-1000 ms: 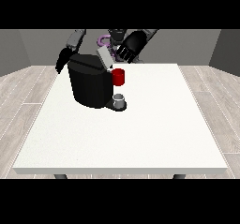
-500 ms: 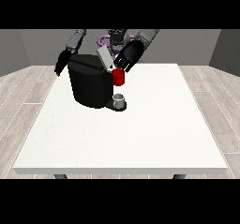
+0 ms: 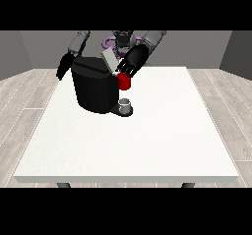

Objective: Insert the coffee pod into the coffee machine and close the lid

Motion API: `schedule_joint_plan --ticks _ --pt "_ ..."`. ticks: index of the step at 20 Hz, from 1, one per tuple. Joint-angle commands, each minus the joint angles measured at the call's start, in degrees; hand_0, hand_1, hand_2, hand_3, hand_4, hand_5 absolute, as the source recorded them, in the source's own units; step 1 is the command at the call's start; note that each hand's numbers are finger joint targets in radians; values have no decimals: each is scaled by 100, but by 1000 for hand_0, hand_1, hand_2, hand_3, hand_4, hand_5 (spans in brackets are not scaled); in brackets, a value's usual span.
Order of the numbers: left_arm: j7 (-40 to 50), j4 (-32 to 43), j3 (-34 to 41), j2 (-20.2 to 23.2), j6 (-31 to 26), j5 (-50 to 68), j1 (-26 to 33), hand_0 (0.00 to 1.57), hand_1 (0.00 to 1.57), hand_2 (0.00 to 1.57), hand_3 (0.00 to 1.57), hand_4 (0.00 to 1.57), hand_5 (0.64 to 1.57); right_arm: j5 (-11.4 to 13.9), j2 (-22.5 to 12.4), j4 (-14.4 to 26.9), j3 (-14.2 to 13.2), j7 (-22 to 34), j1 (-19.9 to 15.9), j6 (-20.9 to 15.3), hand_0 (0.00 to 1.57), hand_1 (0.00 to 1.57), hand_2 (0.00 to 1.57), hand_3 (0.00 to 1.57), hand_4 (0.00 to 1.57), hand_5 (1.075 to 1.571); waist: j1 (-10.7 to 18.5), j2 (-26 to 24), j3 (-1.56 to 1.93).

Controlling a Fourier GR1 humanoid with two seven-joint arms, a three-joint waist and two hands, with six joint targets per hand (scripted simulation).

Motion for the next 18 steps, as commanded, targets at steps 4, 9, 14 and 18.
schedule_joint_plan --ticks 4,9,14,18 --pt "-78 175 158 329 41 -38 -276 1216 1216 1259 1200 417 1571 -37 0 -176 12 126 -201 19 0 0 0 0 0 1571 -186 202 -1" --pt "-231 63 103 322 -108 -30 -425 1207 1207 1244 1206 356 1571 59 20 141 -60 -153 -202 -162 0 0 0 0 0 1571 54 292 1" --pt "-353 211 90 303 281 -170 -127 1189 1189 1207 1172 362 1571 -64 -4 -199 50 414 -135 97 0 0 0 0 0 1571 -213 64 -3" --pt "-129 64 -70 223 518 -411 -249 1225 1225 1244 1157 0 1571 -12 9 -3 -23 -17 -96 -35 0 0 0 0 0 1571 -171 158 2"
